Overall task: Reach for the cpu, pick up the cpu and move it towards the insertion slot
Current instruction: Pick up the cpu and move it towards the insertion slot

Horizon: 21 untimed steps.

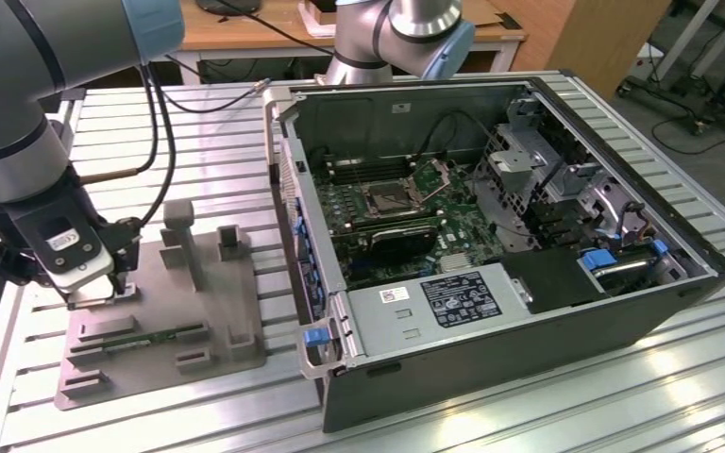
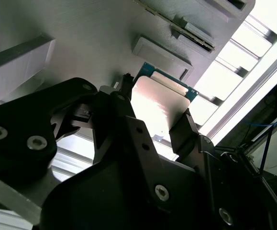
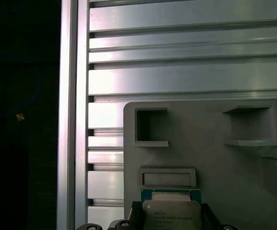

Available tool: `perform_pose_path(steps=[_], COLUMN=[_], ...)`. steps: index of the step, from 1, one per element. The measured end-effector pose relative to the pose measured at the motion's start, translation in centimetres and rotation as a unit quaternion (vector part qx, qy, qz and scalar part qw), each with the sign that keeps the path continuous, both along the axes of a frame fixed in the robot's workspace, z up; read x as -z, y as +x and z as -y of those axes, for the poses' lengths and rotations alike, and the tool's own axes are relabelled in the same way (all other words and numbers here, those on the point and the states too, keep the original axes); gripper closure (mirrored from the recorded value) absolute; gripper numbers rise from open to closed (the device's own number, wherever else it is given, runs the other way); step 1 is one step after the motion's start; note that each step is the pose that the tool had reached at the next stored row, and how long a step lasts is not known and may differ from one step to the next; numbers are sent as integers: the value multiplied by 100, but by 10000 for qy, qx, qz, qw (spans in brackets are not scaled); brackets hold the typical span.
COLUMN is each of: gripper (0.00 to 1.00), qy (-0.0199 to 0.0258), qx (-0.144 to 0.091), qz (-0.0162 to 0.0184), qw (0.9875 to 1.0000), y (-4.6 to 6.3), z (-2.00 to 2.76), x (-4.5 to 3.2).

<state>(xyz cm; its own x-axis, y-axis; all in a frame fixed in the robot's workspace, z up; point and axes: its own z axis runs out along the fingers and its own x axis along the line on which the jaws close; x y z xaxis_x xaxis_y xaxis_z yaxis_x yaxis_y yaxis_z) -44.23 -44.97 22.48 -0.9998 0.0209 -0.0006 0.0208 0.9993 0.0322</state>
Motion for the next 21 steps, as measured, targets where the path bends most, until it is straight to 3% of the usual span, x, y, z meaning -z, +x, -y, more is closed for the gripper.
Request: perform_pose_path(steps=[21], gripper=[45], qy=[0], qx=[0], qz=[0], qw=[10000], y=[0], z=[0], x=[-72])
